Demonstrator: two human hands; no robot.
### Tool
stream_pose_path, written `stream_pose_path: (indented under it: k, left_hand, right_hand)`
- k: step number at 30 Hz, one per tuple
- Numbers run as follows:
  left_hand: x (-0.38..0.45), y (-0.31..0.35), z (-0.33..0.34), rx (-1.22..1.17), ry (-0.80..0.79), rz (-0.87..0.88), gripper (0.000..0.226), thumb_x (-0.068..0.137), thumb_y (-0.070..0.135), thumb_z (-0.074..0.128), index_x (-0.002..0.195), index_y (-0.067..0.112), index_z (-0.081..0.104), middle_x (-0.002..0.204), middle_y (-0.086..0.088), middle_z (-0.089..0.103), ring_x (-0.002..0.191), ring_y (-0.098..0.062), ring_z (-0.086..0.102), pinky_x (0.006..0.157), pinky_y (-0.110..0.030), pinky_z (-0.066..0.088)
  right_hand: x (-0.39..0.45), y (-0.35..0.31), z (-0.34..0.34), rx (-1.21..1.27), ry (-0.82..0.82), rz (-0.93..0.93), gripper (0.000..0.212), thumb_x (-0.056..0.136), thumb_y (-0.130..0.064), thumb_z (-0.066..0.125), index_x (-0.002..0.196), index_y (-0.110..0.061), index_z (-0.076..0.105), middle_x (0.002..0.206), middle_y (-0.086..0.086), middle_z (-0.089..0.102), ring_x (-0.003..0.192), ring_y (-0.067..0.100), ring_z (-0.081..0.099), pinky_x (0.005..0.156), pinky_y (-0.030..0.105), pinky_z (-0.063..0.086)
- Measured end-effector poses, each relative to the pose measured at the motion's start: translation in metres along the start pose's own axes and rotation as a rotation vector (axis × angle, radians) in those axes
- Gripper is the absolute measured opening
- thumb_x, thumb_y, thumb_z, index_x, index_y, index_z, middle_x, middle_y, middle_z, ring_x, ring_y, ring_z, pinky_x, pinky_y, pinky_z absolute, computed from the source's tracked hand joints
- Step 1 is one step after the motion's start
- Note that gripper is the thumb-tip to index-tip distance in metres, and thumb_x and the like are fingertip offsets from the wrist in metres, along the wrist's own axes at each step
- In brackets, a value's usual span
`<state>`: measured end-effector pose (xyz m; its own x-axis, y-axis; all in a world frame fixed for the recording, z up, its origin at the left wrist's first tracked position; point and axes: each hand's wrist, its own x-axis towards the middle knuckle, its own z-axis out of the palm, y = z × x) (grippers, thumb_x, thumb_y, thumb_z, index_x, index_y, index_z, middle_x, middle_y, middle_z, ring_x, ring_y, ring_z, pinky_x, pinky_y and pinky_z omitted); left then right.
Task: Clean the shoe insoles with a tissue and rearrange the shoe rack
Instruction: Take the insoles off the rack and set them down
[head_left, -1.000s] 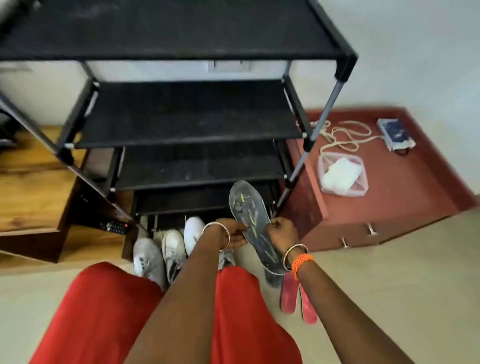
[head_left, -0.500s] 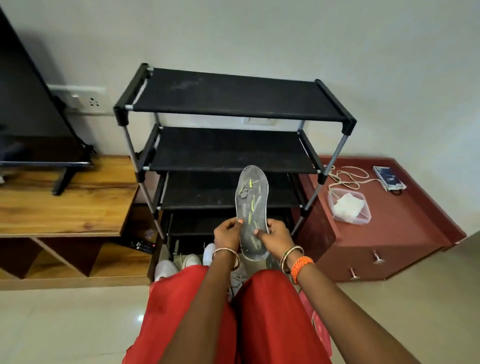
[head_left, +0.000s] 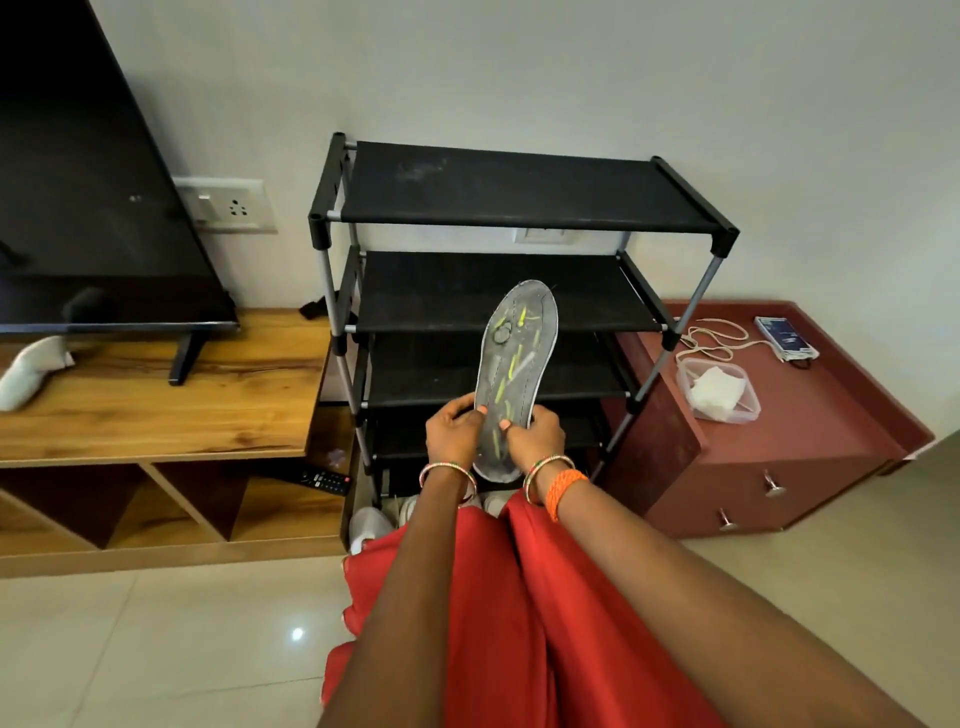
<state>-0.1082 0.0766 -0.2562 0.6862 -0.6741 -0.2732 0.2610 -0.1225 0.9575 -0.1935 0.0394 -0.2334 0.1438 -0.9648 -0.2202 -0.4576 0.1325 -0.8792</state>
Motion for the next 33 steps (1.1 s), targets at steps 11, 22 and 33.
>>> stream_pose_path:
  k: [11,22,33]
  left_hand:
    - [0.011,0.041,-0.005,-0.083,-0.194,-0.164,0.033,0.086,-0.012,0.050,0.119,-0.006,0.054,0.083,-0.007,0.062,0.075,-0.017,0.061,0.065,-0.030,0.054]
    - [0.017,0.043,0.041,-0.149,0.062,-0.195,0.028,0.086,-0.008,0.053,0.111,0.000,0.062,0.096,-0.014,0.063,0.084,-0.027,0.062,0.056,-0.027,0.055]
    - [0.044,0.046,0.081,-0.268,0.214,-0.232,0.024,0.082,-0.011,0.054,0.103,-0.003,0.061,0.106,-0.023,0.063,0.079,-0.029,0.060,0.064,-0.037,0.057]
  right_hand:
    - [0.040,-0.045,0.005,0.080,-0.105,0.087,0.025,0.083,-0.011,0.065,0.106,0.000,0.064,0.106,0.015,0.067,0.097,0.030,0.064,0.082,0.031,0.051]
    - [0.067,-0.007,-0.055,0.295,-0.064,0.203,0.024,0.094,-0.018,0.046,0.071,-0.016,0.052,0.067,0.003,0.056,0.057,0.014,0.052,0.051,0.026,0.042]
    - [0.105,0.036,-0.122,0.192,-0.021,0.175,0.028,0.092,-0.006,0.041,0.075,-0.014,0.061,0.065,0.003,0.058,0.053,0.011,0.052,0.045,0.020,0.042]
